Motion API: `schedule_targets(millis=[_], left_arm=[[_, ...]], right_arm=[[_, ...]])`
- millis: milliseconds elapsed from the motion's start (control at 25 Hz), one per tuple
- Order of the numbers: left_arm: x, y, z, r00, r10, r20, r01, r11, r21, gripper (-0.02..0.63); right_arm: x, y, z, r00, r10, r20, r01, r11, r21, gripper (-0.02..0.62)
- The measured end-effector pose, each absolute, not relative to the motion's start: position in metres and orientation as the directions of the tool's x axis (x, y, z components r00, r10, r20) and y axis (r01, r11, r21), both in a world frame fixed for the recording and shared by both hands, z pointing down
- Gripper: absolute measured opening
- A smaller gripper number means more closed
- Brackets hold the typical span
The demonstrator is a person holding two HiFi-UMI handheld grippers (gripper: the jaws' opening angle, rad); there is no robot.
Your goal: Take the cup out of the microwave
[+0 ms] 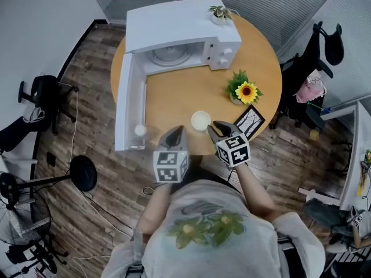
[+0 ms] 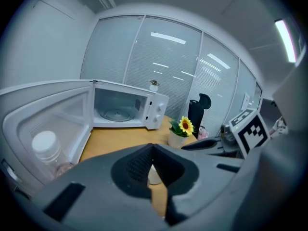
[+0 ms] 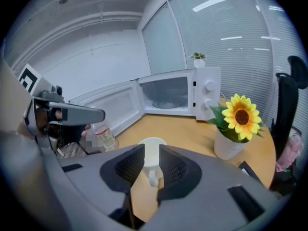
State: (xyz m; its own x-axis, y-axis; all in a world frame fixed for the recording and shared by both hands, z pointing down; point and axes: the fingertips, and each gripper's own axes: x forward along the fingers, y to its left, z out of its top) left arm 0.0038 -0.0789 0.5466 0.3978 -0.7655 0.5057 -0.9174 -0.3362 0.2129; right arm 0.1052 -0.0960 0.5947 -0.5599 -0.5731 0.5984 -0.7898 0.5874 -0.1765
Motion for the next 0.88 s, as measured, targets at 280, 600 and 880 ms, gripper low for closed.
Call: schedule_targets(millis=[280,600,880], left_arm=[[0.015,-0.085,0.525,0.417,-0.784,0.460,-0.909,-0.363,0.206,0.003],[0.028,-0.085,0.499,0.449,-0.794,0.411,-0.894,-0.398,0.207,0.003],[0.037,-0.086,0.478,0.470,-0.801,0.372,-0.883,-0.436,0.175,0.003]], right_arm=[[0.105,-0.102,0.541,-0.580,-0.657,0.481,-0.796,0.583,-0.164,0.082],[0.105,-0.100,0.496,-0.581,-0.712,0.394,-0.805,0.576,-0.144,0.019],[0.100,-0.094,0.473,-0.587,-0.729,0.352,-0.800,0.589,-0.114,0.015]])
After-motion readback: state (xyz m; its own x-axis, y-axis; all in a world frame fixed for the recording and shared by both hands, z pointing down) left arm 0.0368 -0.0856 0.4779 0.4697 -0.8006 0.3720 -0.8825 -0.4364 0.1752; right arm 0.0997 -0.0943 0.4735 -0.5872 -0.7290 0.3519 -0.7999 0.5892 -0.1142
